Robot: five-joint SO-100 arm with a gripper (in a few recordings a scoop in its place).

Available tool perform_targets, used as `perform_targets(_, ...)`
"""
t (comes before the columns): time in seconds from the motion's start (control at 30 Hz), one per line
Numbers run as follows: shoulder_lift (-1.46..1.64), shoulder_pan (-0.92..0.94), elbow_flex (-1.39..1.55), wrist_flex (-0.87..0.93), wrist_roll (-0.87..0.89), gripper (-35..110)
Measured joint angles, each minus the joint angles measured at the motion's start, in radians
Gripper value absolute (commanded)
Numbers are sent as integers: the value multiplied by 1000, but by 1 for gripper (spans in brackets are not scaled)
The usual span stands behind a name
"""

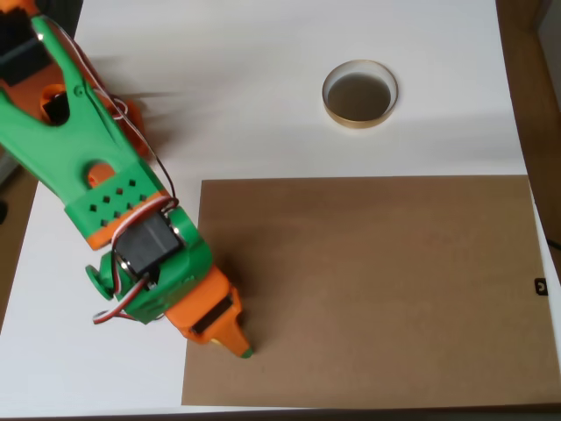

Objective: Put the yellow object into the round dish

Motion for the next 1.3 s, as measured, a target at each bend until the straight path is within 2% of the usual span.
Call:
perform_targets(0.63,-49,-2,-38,-3,-2,13)
perform_targets(0.93,-67,14,-58,-11,0,0)
perform_targets(1.3,14,-8,-57,21,-29,0)
